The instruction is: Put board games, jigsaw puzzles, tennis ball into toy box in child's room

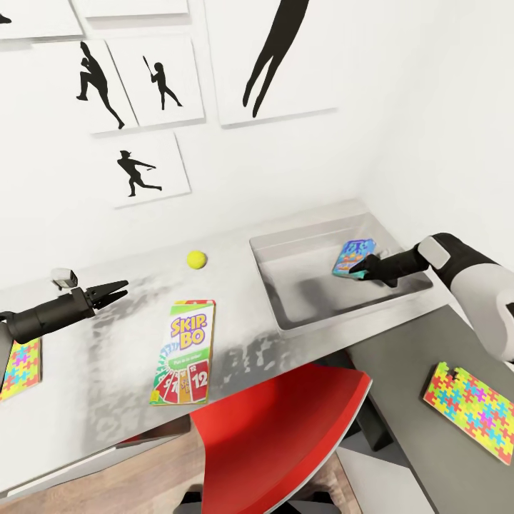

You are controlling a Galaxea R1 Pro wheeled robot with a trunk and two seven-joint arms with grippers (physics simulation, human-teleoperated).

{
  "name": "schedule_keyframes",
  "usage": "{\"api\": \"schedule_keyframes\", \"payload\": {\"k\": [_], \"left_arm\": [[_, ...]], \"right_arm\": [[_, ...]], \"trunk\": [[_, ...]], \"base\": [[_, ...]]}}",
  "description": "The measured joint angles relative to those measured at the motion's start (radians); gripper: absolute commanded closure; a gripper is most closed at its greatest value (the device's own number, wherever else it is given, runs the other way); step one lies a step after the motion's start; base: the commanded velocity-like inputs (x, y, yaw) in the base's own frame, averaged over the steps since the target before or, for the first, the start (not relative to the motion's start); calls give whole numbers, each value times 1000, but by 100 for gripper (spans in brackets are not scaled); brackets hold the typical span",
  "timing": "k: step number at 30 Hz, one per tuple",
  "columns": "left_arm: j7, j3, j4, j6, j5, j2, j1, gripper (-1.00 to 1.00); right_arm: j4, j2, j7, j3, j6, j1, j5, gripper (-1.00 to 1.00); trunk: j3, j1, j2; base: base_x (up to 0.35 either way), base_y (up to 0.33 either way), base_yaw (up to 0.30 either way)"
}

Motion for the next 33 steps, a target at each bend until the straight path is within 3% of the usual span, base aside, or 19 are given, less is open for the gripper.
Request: {"api": "schedule_keyframes", "payload": {"k": [14, 15, 33], "left_arm": [[0, 1, 0, 0, 0, 1, 0, -100], [0, 1, 0, 0, 0, 1, 0, -100], [-1, 2, 0, 0, 0, 2, 0, -100]], "right_arm": [[7, 1, 1, -9, 0, 0, -1, 100], [7, 1, 1, -9, 0, 0, -1, -100], [7, 0, 1, -10, 0, -7, -4, -100]], "trunk": [[0, 0, 0], [0, 0, 0], [0, 0, 0]], "base": [[0, 0, 0], [0, 0, 0], [0, 0, 0]]}}
